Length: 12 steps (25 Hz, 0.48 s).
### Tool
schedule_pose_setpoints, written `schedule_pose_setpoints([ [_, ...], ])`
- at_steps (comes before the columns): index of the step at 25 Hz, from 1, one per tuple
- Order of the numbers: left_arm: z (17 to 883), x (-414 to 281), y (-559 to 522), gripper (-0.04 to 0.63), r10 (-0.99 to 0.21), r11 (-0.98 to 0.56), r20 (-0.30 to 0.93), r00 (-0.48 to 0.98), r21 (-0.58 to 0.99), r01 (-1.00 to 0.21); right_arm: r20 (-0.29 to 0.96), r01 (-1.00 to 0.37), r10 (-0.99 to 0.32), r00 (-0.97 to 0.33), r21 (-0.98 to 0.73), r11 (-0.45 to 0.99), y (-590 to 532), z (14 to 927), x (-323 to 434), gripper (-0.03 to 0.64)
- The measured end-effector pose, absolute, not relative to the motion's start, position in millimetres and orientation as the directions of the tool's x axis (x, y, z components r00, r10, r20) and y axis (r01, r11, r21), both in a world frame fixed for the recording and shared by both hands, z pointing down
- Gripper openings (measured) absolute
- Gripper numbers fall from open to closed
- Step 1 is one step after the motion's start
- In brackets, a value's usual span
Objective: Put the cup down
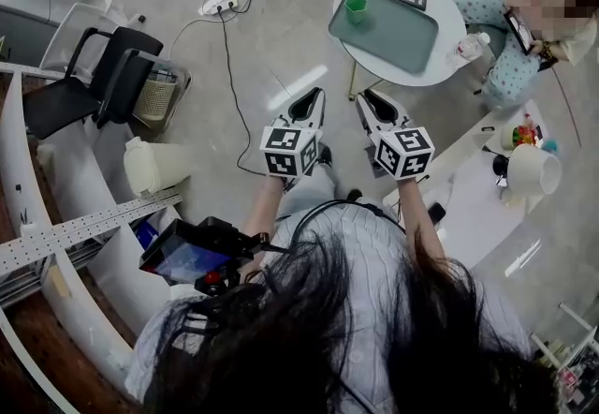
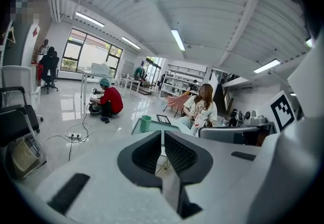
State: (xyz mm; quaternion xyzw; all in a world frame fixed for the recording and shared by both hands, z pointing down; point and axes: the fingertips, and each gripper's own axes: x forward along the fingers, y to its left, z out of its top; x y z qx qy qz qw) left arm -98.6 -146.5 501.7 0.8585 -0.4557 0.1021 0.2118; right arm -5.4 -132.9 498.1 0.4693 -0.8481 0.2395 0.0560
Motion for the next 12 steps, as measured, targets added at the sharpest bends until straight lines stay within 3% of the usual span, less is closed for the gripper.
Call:
schedule_pose_setpoints([
  [12,490.2,-62.0,-83.0,0.028,-0.761,-0.493,0.352,0.545,0.231,-0.839,0.281,-0.789,-0.75,-0.599,-0.366,0.493,-70.5,491.9,20.9,0.08],
])
